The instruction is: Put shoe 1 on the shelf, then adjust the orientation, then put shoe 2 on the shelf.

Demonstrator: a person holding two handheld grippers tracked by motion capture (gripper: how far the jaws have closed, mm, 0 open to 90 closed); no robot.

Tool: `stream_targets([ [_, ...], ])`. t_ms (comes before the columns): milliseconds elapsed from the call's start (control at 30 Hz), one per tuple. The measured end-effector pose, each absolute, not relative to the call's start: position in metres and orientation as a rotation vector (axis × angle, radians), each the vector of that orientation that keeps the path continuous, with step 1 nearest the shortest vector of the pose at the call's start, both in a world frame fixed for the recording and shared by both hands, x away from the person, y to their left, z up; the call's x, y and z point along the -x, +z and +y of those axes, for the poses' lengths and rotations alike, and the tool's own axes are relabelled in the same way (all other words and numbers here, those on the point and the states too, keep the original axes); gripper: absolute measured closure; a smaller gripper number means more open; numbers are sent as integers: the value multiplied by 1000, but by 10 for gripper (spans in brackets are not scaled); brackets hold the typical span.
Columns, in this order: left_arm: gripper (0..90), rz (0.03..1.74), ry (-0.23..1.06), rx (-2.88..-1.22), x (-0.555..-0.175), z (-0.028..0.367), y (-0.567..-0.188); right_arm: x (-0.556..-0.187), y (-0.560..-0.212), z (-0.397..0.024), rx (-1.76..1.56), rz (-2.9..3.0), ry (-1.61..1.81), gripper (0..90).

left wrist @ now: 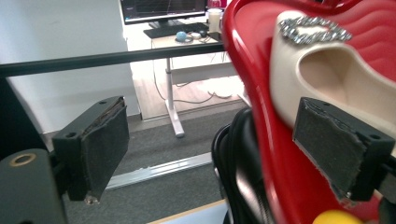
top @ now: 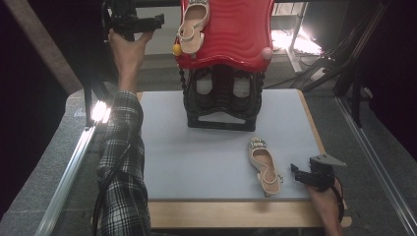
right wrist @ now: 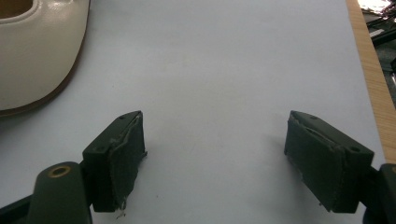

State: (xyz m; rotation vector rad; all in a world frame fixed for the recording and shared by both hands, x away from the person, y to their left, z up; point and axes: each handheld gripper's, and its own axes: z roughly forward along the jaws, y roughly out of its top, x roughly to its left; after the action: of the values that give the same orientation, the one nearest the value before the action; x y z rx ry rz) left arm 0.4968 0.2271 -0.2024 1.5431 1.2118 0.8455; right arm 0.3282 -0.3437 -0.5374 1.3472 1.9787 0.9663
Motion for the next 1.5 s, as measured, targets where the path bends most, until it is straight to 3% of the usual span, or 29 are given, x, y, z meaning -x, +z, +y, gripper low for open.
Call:
stream_targets([
  [400,71,1250,816,-1579,-491,249,-257,-328,-537,-344,-1345,1981,964,203],
  [1233,44,1208,724,-1674,-462,244,-369,-329,-537,-344,-1348,1983,960,198],
  [1500,41,1195,685,-1689,-447,240,-399,-330,-537,-343,-1330,2024,962,126],
])
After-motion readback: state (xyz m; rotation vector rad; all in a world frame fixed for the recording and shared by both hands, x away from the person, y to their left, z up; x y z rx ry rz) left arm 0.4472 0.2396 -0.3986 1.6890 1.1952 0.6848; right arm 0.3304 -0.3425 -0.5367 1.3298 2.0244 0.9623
